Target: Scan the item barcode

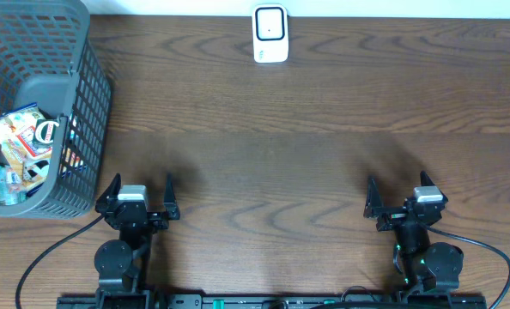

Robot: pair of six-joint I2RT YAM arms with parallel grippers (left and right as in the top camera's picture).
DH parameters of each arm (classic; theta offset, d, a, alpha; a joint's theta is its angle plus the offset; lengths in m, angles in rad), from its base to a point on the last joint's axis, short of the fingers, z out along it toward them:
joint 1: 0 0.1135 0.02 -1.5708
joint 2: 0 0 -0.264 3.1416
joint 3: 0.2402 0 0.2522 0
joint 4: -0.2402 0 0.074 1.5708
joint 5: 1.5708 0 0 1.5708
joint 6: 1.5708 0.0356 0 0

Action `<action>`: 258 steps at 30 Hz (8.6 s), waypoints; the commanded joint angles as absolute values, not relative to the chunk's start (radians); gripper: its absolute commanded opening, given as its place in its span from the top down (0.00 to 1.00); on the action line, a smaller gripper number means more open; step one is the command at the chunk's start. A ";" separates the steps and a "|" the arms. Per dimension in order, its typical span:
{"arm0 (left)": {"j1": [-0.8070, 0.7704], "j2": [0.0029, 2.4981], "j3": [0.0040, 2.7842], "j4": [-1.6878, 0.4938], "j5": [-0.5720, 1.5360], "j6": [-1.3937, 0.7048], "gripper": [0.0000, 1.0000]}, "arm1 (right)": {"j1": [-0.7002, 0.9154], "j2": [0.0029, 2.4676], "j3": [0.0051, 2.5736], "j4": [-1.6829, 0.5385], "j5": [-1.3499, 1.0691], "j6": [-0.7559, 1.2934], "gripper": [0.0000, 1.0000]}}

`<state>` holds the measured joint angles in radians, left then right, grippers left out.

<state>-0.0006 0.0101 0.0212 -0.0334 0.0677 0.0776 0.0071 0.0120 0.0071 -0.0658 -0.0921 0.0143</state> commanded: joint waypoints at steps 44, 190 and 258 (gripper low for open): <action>0.004 0.004 0.004 -0.067 0.066 0.070 0.02 | 0.015 0.007 0.006 -0.071 -0.081 0.018 0.01; 0.736 1.884 1.935 -1.296 0.083 -0.217 0.02 | 0.015 0.007 0.006 -0.071 -0.081 0.018 0.01; 0.768 1.909 1.370 -0.767 0.274 -0.242 0.49 | 0.015 0.007 0.006 -0.071 -0.081 0.018 0.01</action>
